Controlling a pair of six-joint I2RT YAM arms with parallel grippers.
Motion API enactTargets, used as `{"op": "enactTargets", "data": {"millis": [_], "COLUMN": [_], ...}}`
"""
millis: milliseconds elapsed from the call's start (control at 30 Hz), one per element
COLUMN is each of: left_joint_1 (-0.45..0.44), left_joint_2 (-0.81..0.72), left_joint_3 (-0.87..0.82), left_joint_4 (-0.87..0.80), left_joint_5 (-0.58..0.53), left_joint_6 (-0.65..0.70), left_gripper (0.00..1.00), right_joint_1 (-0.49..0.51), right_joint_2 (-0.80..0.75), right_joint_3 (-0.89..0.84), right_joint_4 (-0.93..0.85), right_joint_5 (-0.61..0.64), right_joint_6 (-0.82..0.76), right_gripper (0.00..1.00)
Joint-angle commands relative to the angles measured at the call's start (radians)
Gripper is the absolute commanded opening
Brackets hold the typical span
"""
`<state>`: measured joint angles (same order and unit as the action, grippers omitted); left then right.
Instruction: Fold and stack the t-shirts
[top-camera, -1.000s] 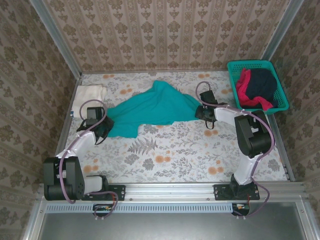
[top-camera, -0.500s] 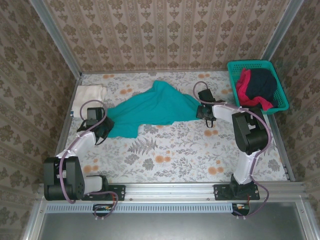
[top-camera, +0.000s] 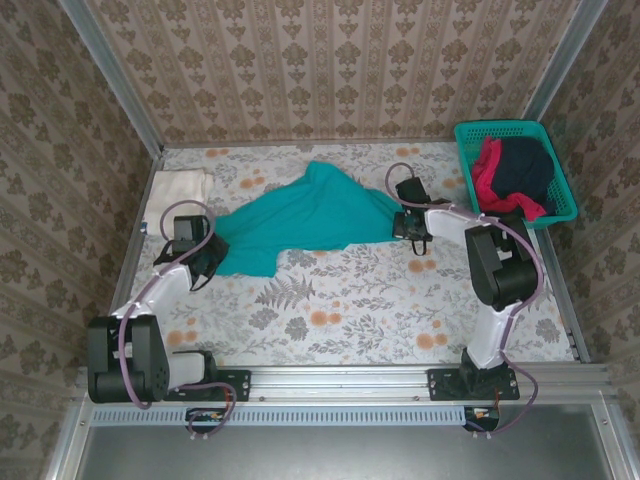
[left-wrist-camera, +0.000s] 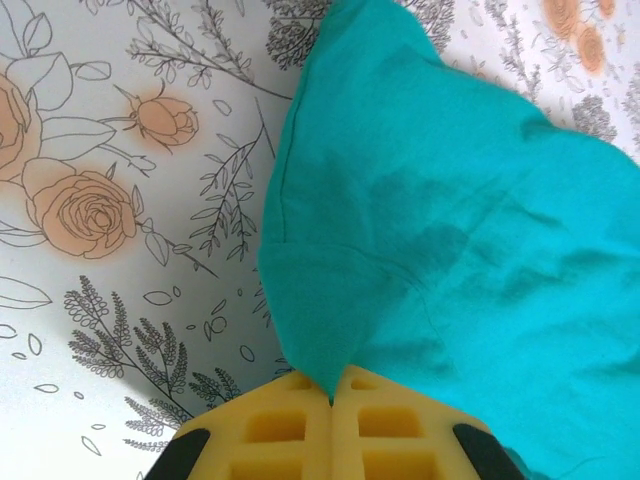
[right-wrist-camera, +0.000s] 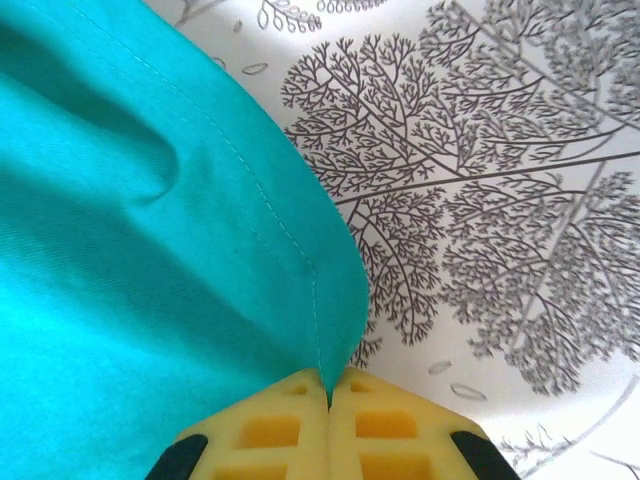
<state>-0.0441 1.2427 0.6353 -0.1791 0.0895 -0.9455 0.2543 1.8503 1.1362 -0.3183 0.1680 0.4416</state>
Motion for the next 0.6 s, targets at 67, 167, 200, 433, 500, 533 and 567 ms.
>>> {"op": "enactTargets", "data": {"millis": [67,167,200,433,500,533,567], "left_joint_1": [0.009,0.013,0.015,0.044,0.050,0.051,0.053], "left_joint_2": [-0.105,-0.177,-0.202,-0.365,-0.393,-0.402,-0.410], "left_joint_3": [0.034,0.099,0.122,0.335,0.401,0.432,0.466], "left_joint_4": [-0.004,-0.051,-0.072,-0.208,-0.246,-0.259,-0.273], "left_joint_5": [-0.008,-0.019,-0.028,-0.080,-0.089,-0.088,-0.087], "left_joint_6": [0.038,0.080,0.097,0.204,0.230,0.240,0.249], "left_gripper": [0.00,0.00,0.00,0.00,0.00,0.00,0.00], "right_joint_1": [0.002,0.002,0.001,0.003,0.003,0.003,0.003], "right_joint_2": [-0.244,-0.394,-0.446,-0.782,-0.868,-0.899,-0.932], "right_joint_3": [-0.028,-0.049,-0.058,-0.052,-0.042,-0.037,-0.027], "right_joint_4": [0.035,0.097,0.120,0.191,0.211,0.220,0.225], "right_joint_5": [-0.032,-0.053,-0.055,-0.120,-0.104,-0.101,-0.099], "right_joint_6": [0.001,0.000,-0.002,-0.103,-0.110,-0.120,-0.132], "right_gripper": [0.00,0.00,0.00,0.00,0.00,0.00,0.00]}}
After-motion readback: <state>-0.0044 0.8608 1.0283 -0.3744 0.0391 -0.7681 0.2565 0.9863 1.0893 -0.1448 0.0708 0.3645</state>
